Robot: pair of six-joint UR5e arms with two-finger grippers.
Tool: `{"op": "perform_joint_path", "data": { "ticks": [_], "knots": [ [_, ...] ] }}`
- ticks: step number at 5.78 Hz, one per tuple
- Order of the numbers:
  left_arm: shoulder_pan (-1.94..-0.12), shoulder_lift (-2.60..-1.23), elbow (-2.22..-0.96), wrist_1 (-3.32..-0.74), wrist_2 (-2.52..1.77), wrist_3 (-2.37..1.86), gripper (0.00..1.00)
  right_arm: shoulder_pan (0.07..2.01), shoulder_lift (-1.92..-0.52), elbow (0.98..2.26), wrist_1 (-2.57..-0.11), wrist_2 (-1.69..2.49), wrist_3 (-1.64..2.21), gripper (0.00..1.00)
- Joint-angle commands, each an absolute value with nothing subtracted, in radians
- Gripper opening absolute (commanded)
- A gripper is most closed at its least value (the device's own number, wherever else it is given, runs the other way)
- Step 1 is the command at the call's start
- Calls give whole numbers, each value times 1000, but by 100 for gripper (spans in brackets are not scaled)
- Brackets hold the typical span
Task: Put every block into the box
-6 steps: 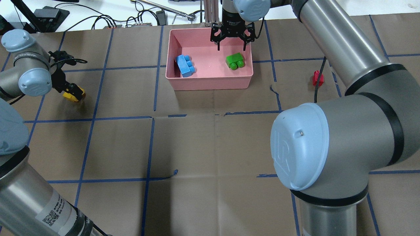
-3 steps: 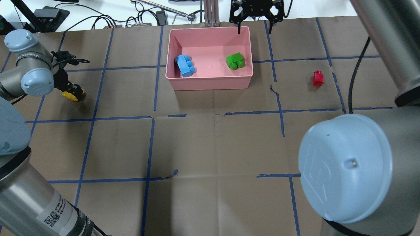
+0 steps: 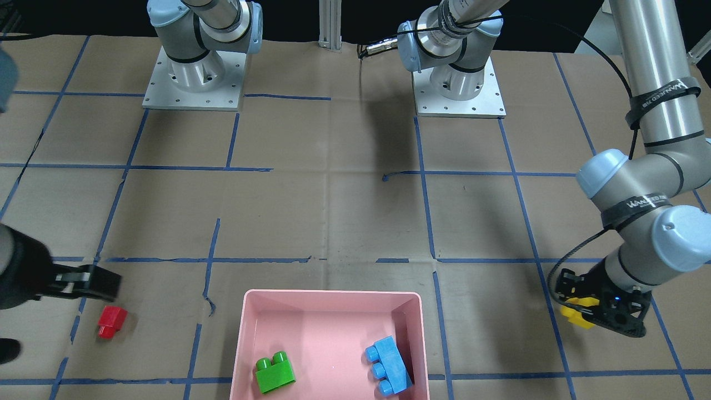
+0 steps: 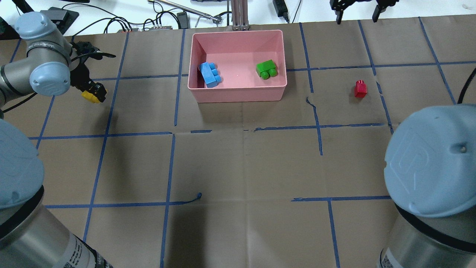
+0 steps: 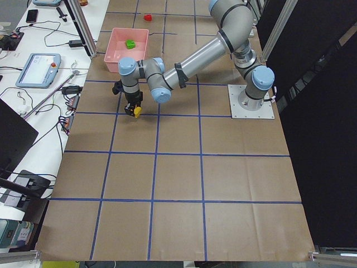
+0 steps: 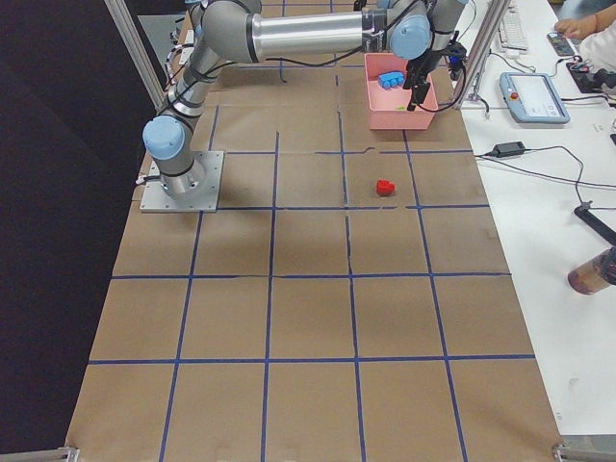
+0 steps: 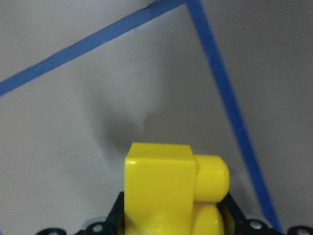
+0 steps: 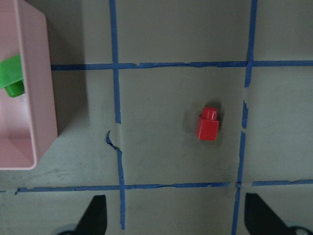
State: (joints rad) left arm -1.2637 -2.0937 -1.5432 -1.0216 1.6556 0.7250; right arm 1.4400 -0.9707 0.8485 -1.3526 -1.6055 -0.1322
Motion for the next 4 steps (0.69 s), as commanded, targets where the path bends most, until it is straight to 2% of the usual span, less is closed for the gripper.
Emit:
{"op": "perform_joint_path", "data": {
  "ticks": [1, 2, 4],
  "knots": [
    [-1409, -2037, -1472, -1158, 1655, 520, 0, 1323, -969, 903, -1368, -1597, -270, 98],
    [-1472, -2034, -1422, -1211, 1654, 415, 0, 1315, -966, 976, -1473, -1609, -273, 98],
    [-1607, -2052, -1327, -1238, 1652, 254, 0, 1319, -959, 1211, -1732, -1605, -203, 98]
  ]
}}
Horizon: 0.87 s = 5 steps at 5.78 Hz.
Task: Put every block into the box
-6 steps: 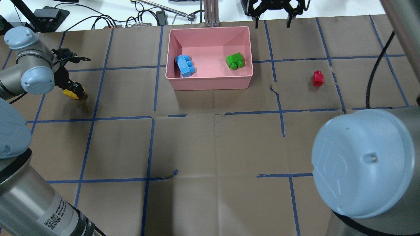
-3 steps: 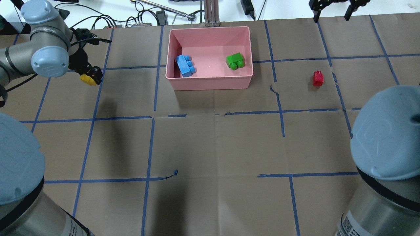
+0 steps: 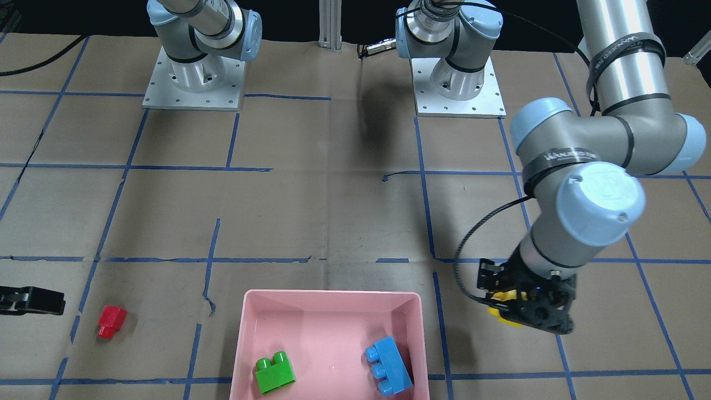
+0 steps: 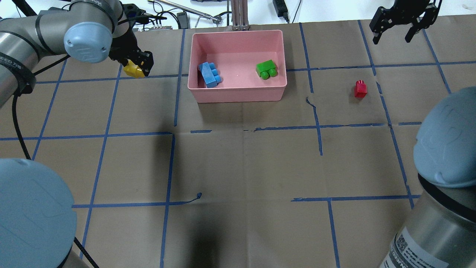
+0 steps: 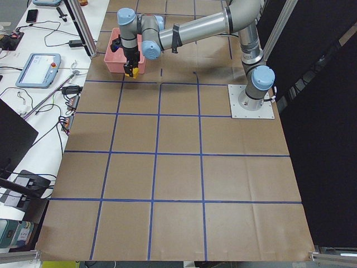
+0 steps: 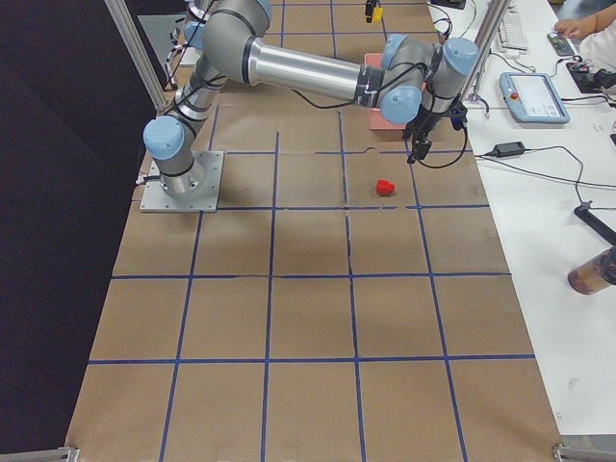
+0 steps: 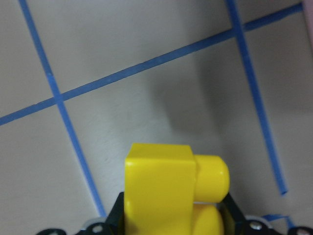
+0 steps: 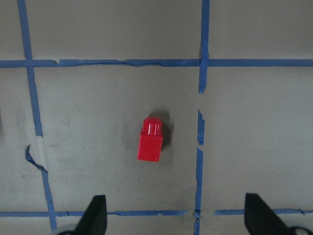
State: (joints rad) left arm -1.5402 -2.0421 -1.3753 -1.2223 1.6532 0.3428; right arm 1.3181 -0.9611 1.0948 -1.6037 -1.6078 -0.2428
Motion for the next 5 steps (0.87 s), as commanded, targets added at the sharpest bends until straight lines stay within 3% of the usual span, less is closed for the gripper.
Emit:
{"op": "perform_joint_path", "data": {
  "ticks": [1, 3, 4, 5],
  "knots": [
    [-1674, -2086, -1287, -1235, 1604, 126, 0, 1319, -950, 1350, -1914, -1600, -152, 99],
    [-1739, -2230, -1197, -1177, 1592, 87, 4, 1322, -910, 1460, -2144, -1595, -153, 99],
    [-1767, -2285, -1160, -1157, 1595, 86, 19, 1325, -898, 1460, -2143, -1597, -140, 99],
    [-1770, -2301, -1158, -1155, 1594, 86, 89, 1325, -891, 1462, -2140, -1597, -140, 99]
  ]
}}
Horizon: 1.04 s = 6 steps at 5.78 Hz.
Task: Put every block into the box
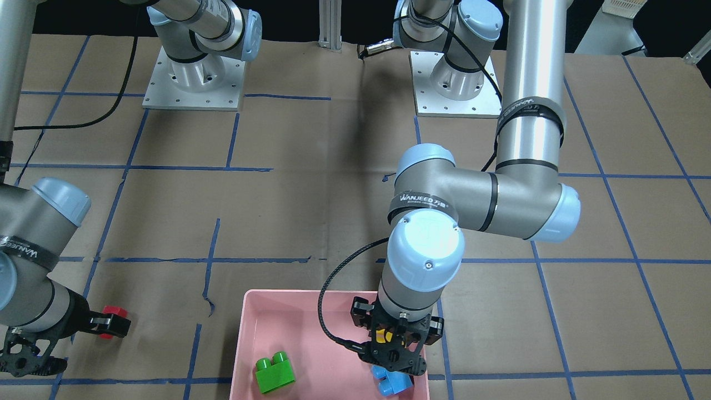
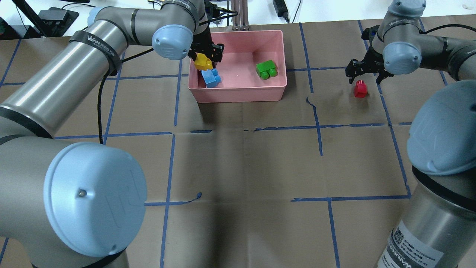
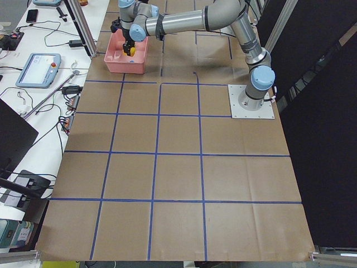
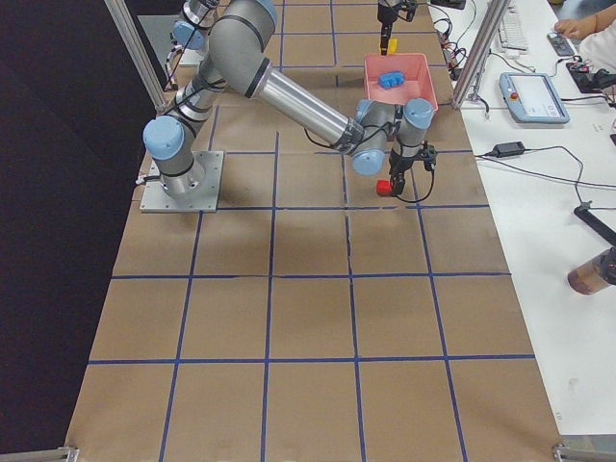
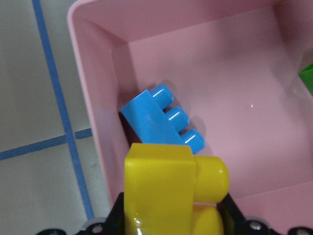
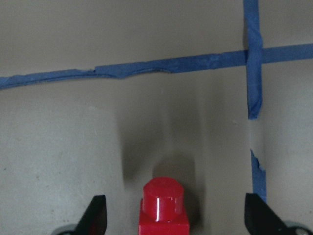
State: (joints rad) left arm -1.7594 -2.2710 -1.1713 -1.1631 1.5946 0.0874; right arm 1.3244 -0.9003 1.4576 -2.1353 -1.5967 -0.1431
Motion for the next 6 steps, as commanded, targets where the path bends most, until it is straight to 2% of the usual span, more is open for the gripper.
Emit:
{"op": "perform_joint_path", "data": {
  "ticks": [1, 2, 3, 4, 6],
  "knots": [
    [-1772, -2289, -1164, -1161, 1598, 86, 99, 1325, -884, 1462, -2137, -1597, -140, 87],
    [-1773, -2266, -1172, -1184, 1601, 87, 99, 1325, -884, 1462, -2132, -1597, -140, 72],
    [-1766, -2247, -1175, -1218, 1605, 89, 99, 1325, -885, 1460, -2131, -1595, -141, 50],
    [-1743, -2193, -1180, -1302, 1605, 87, 99, 1328, -890, 1460, -2126, -1597, -141, 34],
    [-1681, -2062, -1247, -1394, 1598, 89, 99, 1339, -897, 1456, -2126, -1597, -143, 17]
  ]
}}
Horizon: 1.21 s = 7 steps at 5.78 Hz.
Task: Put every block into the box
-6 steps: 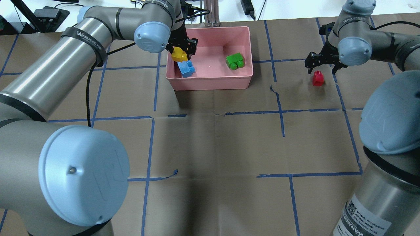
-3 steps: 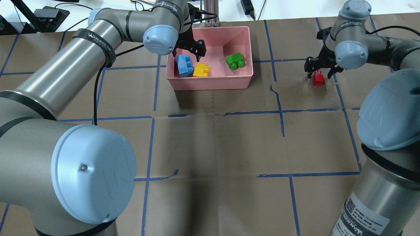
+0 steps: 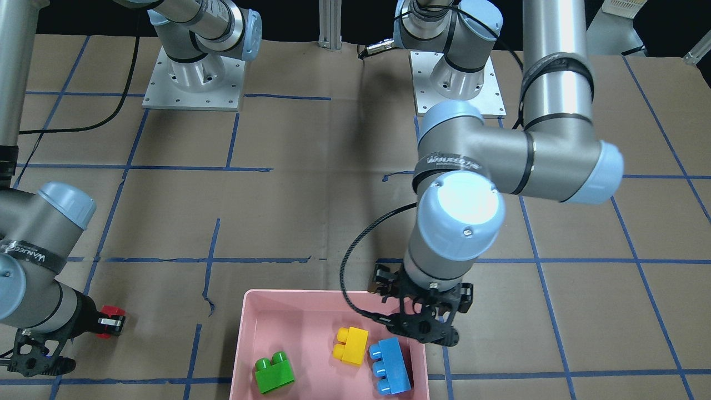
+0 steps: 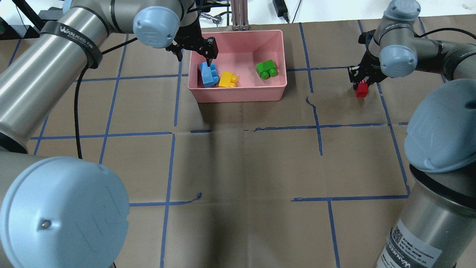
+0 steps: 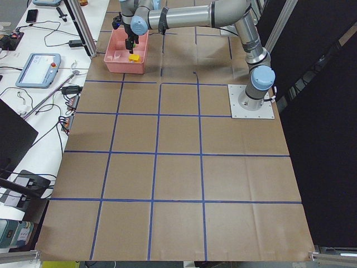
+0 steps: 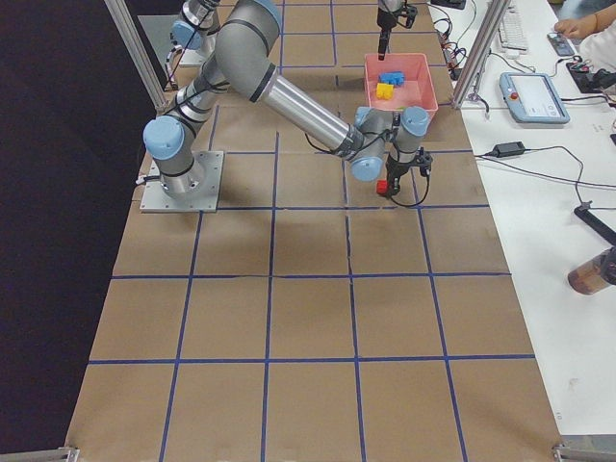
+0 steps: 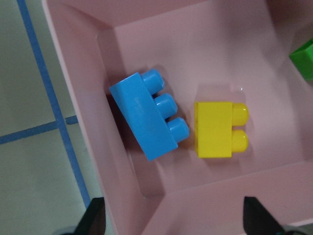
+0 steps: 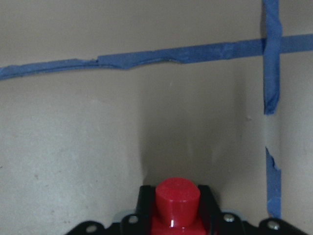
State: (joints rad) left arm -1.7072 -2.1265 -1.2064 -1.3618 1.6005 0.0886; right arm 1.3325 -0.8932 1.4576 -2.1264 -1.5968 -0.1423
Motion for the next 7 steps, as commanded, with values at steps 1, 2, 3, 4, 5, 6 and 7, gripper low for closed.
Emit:
{"op": "perform_joint_path", "data": {
  "ticks": [1, 2, 3, 4, 5, 6, 7],
  "knots": [
    [-1648, -1974, -1318, -1420, 1598, 89, 99, 1344, -914, 1428, -2120, -1597, -146, 17],
    [-1629, -1906, -1351, -1486, 1600, 89, 99, 1344, -954, 1346, -1994, -1594, -150, 17],
    [-1626, -1861, -1336, -1529, 1598, 89, 99, 1362, -971, 1222, -1839, -1577, -152, 17],
    [-1629, -1833, -1330, -1545, 1598, 87, 99, 1423, -969, 1066, -1700, -1577, -140, 17],
    [-1629, -1792, -1344, -1569, 1600, 87, 99, 1495, -951, 940, -1604, -1577, -127, 17],
    [-1628, -1783, -1330, -1572, 1597, 89, 99, 1582, -934, 904, -1605, -1574, -39, 17],
    [-1628, -1770, -1351, -1584, 1604, 89, 99, 1668, -895, 869, -1614, -1574, 100, 17]
  ]
}}
